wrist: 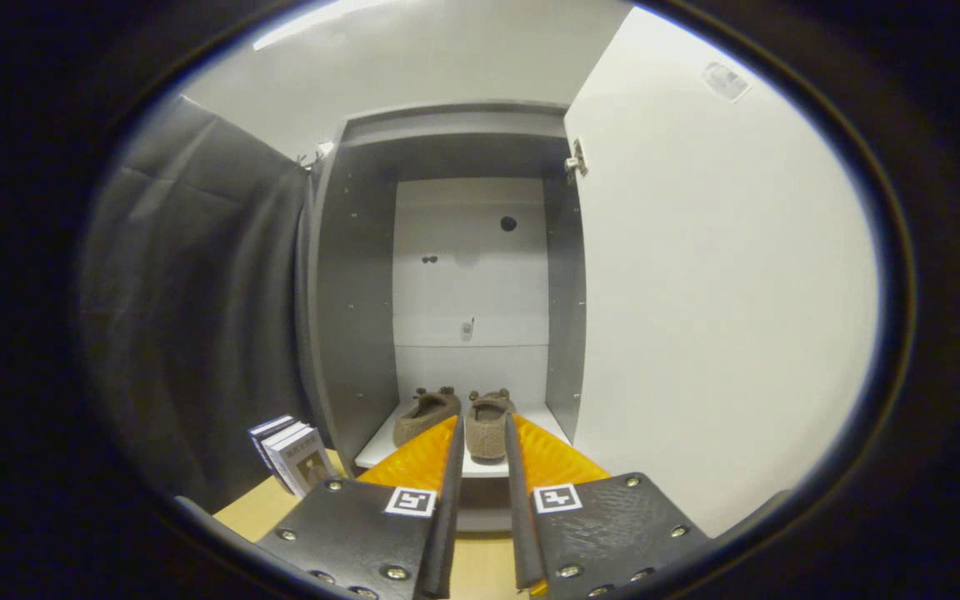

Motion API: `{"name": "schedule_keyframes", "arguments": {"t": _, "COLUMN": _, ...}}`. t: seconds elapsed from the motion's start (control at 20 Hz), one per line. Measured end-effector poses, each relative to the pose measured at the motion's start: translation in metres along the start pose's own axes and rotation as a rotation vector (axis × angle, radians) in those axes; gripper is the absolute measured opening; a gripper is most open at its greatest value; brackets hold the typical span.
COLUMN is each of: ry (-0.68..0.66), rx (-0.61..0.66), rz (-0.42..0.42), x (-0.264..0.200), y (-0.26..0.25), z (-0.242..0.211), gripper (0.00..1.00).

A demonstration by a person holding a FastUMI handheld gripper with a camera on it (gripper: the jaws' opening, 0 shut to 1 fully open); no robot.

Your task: Open the shoe cabinet door, grab the shoes and put them into the shoe cabinet, then close the shoe cabinet door.

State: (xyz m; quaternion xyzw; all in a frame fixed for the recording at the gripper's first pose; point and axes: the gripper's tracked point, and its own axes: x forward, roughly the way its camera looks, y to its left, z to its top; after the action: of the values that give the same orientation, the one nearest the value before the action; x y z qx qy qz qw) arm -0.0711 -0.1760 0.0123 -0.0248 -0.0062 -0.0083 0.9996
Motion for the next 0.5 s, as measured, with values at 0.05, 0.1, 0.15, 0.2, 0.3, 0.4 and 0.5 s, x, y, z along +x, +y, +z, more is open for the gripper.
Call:
{"name": "schedule_keyframes", "arguments": {"t": 0.05, "ry": -0.006, "rx": 0.0, "rz": 0.006, "x": -0.013, "y": -0.003, "z": 0.001, "gripper": 0.28}}
{"name": "schedule_keyframes", "arguments": {"t": 0.1, "ry": -0.011, "rx": 0.0, "rz": 0.013, "x": -0.026, "y": -0.006, "z": 0.003, "gripper": 0.28}}
{"name": "schedule_keyframes", "arguments": {"t": 0.15, "ry": -0.016, "rx": 0.001, "rz": 0.019, "x": -0.037, "y": -0.009, "z": 0.004, "gripper": 0.28}}
{"name": "schedule_keyframes", "arguments": {"t": 0.2, "ry": -0.021, "rx": 0.002, "rz": 0.023, "x": -0.049, "y": -0.013, "z": 0.006, "gripper": 0.28}}
{"name": "schedule_keyframes", "arguments": {"t": 0.3, "ry": -0.031, "rx": 0.002, "rz": 0.024, "x": -0.07, "y": -0.023, "z": 0.01, "gripper": 0.28}}
{"name": "schedule_keyframes", "arguments": {"t": 0.4, "ry": -0.044, "rx": 0.006, "rz": 0.018, "x": -0.091, "y": -0.035, "z": 0.016, "gripper": 0.28}}
{"name": "schedule_keyframes", "arguments": {"t": 0.5, "ry": -0.056, "rx": 0.015, "rz": 0.012, "x": -0.11, "y": -0.047, "z": 0.021, "gripper": 0.28}}
